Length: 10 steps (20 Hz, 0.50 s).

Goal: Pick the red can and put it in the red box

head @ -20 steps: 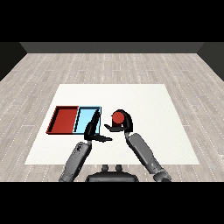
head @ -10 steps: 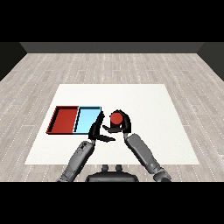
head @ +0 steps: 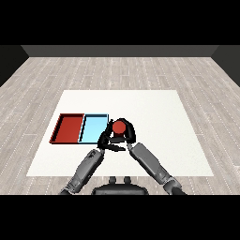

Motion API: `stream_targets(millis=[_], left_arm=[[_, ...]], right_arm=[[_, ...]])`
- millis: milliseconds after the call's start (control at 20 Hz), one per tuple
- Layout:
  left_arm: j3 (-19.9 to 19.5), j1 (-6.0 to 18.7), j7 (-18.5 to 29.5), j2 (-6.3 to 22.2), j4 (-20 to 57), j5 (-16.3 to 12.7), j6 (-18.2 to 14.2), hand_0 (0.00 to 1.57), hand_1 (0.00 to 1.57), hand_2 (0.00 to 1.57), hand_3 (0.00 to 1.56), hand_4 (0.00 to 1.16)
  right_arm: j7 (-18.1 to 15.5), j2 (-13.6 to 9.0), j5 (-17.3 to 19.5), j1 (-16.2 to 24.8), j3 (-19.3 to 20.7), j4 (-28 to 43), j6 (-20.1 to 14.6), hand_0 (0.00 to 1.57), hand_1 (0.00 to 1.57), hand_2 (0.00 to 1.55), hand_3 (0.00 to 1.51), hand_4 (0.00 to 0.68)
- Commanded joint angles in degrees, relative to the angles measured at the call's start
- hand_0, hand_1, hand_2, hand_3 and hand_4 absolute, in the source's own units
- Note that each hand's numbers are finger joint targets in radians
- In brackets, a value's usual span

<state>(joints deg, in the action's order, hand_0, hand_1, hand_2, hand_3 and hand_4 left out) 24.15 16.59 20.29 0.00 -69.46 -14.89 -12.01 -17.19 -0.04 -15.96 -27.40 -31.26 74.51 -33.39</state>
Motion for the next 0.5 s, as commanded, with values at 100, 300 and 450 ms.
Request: stream_targets(millis=[100,300,450], left_arm=[[1.06,2.19,0.69,0.00,1.97,-1.85,-1.18,0.00,0.00,0.00,0.00,0.00],[4.39,1.04,0.23,0.00,0.18,-1.89,-1.69,0.00,0.00,0.00,0.00,0.00],[2.35,3.55,2.80,0.02,3.07,-3.89,-0.04,0.00,0.00,0.00,0.00,0.00]], right_arm=[[0.10,0.04,-2.48,0.16,-3.80,1.26,-1.58,1.49,1.49,1.44,1.37,0.622],[-2.56,0.04,-3.71,-0.24,-4.13,-0.29,-1.07,1.50,1.50,1.45,1.38,0.618],[-5.48,0.03,-5.82,-3.12,-2.60,-4.51,0.10,1.49,1.49,1.45,1.37,0.617]])
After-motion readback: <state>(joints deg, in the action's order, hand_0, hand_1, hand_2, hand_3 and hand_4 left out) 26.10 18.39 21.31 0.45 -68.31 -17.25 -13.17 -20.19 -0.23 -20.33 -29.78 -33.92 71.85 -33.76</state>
